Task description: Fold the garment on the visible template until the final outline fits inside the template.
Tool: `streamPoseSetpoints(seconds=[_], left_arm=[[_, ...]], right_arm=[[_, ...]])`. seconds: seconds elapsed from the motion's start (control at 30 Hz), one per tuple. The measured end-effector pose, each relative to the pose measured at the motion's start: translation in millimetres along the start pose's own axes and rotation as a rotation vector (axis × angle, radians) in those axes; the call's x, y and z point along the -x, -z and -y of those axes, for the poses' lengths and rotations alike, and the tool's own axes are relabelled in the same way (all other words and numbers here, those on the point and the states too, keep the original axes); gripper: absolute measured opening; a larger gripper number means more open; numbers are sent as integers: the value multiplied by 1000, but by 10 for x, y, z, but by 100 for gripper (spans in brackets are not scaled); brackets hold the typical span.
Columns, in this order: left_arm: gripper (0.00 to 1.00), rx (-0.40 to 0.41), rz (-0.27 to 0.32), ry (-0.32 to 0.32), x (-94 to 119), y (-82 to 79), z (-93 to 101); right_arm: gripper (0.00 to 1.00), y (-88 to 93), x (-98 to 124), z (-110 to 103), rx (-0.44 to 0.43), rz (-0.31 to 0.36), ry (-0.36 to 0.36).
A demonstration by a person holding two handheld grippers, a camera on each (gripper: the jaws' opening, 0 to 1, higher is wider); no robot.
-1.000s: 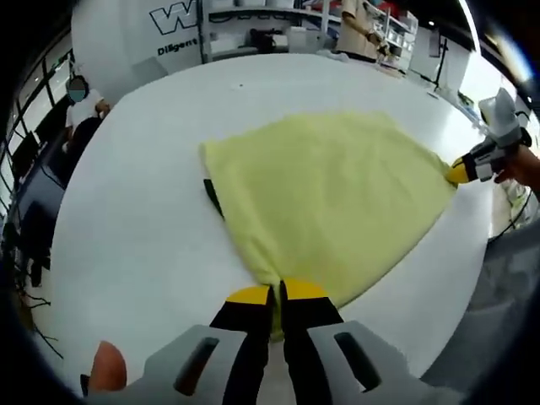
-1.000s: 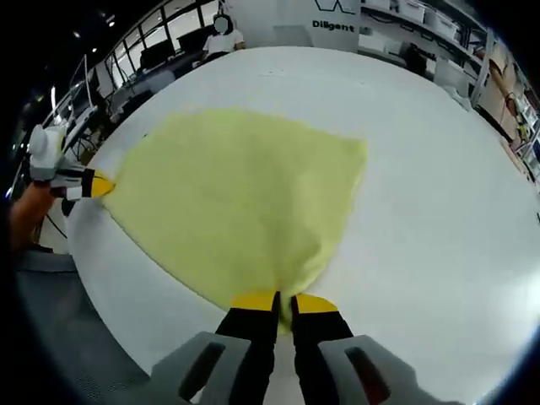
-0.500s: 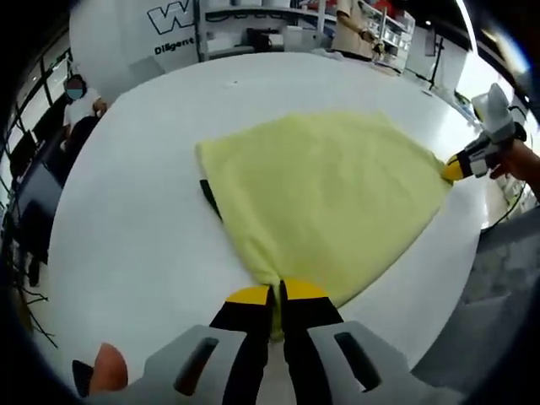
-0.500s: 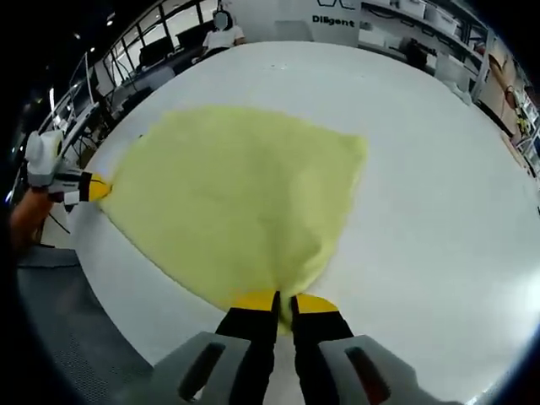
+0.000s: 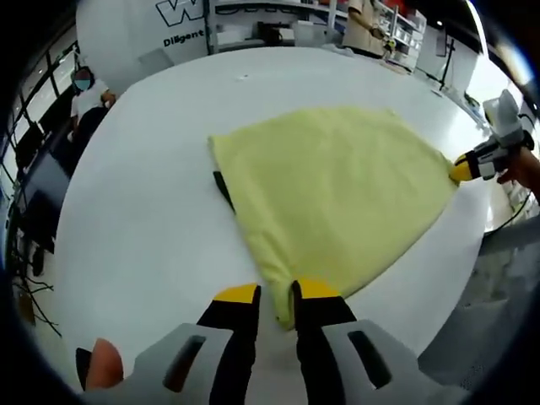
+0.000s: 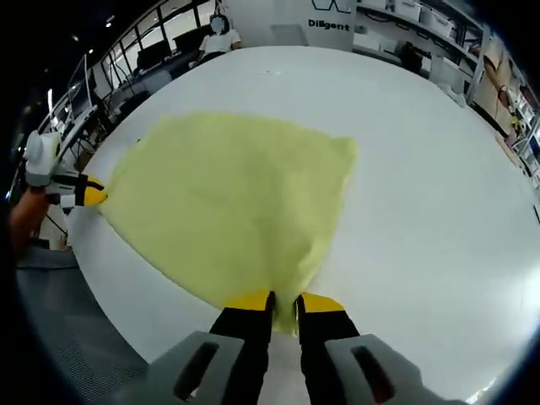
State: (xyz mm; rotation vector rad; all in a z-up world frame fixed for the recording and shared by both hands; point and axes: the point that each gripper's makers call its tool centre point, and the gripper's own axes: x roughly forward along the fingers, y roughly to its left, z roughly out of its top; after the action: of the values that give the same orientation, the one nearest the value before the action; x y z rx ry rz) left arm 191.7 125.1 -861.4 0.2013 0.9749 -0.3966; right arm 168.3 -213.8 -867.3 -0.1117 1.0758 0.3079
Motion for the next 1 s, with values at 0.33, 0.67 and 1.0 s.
streamPoseSetpoints(seconds=[0.33,0.67,1.0], left_arm=[[23,6,-12,-19,54,-5,-61],[20,-8,296,-51,613,-525,14],[74,-32,568,-18,954,-850,489]], right_arm=[[5,-58,61,12,13,30,14],[10,-575,572,-1,55,286,96],[68,-1043,1019,-554,133,640,99]])
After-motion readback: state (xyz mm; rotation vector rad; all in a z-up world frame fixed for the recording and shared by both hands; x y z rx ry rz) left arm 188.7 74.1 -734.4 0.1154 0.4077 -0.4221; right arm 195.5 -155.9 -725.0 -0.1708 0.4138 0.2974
